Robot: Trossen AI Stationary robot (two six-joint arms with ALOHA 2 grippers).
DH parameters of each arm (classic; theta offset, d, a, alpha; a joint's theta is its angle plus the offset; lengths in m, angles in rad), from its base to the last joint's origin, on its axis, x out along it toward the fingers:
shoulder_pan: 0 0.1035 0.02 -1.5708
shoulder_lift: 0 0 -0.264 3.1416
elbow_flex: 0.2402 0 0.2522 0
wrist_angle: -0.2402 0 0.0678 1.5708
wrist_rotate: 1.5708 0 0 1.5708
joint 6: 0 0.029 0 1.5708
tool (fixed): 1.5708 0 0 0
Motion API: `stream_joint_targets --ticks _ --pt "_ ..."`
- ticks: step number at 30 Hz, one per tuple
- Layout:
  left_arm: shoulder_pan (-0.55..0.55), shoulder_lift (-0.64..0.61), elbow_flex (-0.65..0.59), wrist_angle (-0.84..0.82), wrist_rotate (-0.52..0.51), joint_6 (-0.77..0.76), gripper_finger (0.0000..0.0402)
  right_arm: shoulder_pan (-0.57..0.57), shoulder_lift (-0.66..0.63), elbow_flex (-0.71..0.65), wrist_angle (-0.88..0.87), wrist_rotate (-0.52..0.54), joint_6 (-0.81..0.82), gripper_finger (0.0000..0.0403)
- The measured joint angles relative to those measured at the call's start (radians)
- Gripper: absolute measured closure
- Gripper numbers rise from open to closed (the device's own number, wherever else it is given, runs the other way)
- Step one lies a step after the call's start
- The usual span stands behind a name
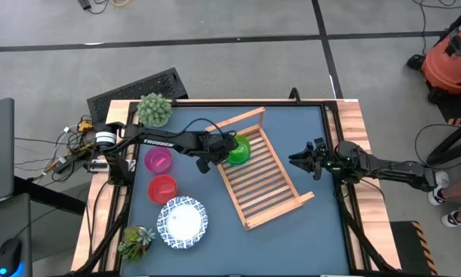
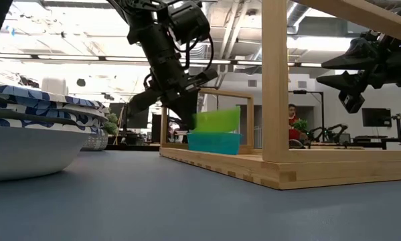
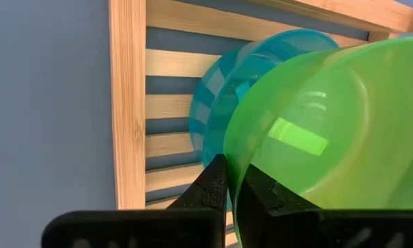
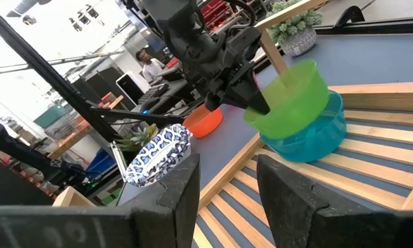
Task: Place and stack bowls onto a shelf
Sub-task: Stack the green bowl on top of the blue bowl, then stack the orange bowl on top of the green bowl
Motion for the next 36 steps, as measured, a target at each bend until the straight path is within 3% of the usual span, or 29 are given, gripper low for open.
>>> stream_joint_targets --ticks 13,24,28,32,36 --pt "0.001 0.0 0.0 0.018 0.0 0.081 0.0296 0.0 0.0 0.0 0.0 0.0 -0.007 0.0232" --pt "-0.005 -0.053 0.0 0.022 0.11 0.269 0.0233 0.0 0.0 0.0 0.0 0.0 -0.011 0.0232" --pt "-0.005 -0.113 0.0 0.016 0.217 0.426 0.0221 0.0 0.0 0.0 0.0 0.0 -0.01 0.0232" --pt "-0.007 -0.206 0.0 -0.093 0.281 0.545 0.0216 0.0 0.0 0.0 0.0 0.0 -0.01 0.0232" --pt "-0.025 -0.32 0.0 -0.367 0.211 0.452 0.0216 0.0 0.0 0.0 0.0 0.0 -0.01 0.0232"
